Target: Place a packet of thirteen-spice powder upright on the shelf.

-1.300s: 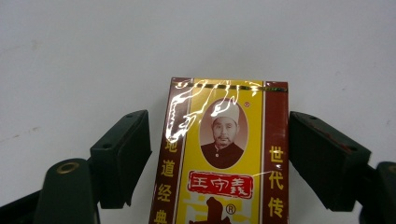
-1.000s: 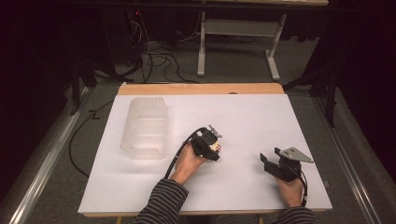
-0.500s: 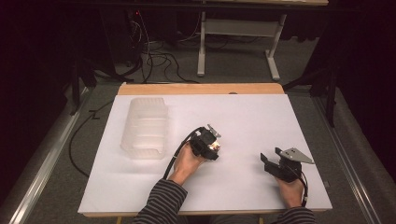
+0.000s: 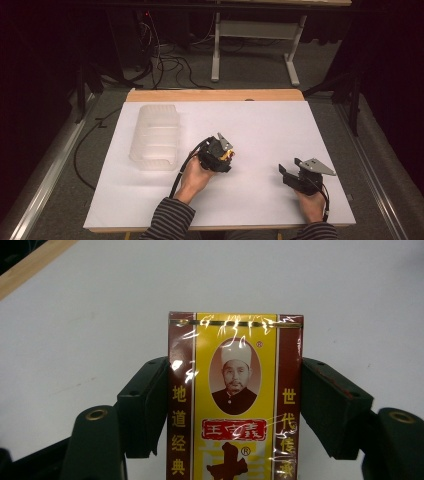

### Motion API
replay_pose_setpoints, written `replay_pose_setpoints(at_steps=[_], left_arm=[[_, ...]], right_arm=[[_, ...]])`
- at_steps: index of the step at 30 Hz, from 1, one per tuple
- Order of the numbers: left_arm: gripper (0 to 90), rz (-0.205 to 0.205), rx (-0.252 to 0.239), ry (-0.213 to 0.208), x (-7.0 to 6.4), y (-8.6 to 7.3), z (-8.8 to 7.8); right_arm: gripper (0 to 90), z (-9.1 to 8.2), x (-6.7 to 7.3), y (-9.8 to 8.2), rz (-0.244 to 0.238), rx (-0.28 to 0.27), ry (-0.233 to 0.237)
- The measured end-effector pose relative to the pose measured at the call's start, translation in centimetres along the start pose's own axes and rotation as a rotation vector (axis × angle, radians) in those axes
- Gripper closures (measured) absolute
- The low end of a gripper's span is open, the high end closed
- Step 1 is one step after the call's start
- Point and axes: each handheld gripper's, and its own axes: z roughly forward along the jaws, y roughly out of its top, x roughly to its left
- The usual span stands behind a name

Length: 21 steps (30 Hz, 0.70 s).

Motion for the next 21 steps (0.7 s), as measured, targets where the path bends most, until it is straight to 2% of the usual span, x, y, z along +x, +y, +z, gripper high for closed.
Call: replay_pose_setpoints(at_steps=[10, 17, 21], left_arm=[[32.6, -0.012, -0.064, 0.007, 0.2, -0.1, -2.1], [32.6, -0.012, -0.081, 0.004, 0.4, -0.4, -3.1], [32.6, -0.039, -0.113, -0.011, 0.7, -0.8, -3.6]], right_arm=[[34.1, 0.0, 0.0, 0.0, -0.004, 0.0, 0.0], [34.1, 0.0, 0.1, 0.0, -0.005, 0.002, 0.001], [34.1, 0.0, 0.1, 0.0, -0.005, 0.002, 0.0]])
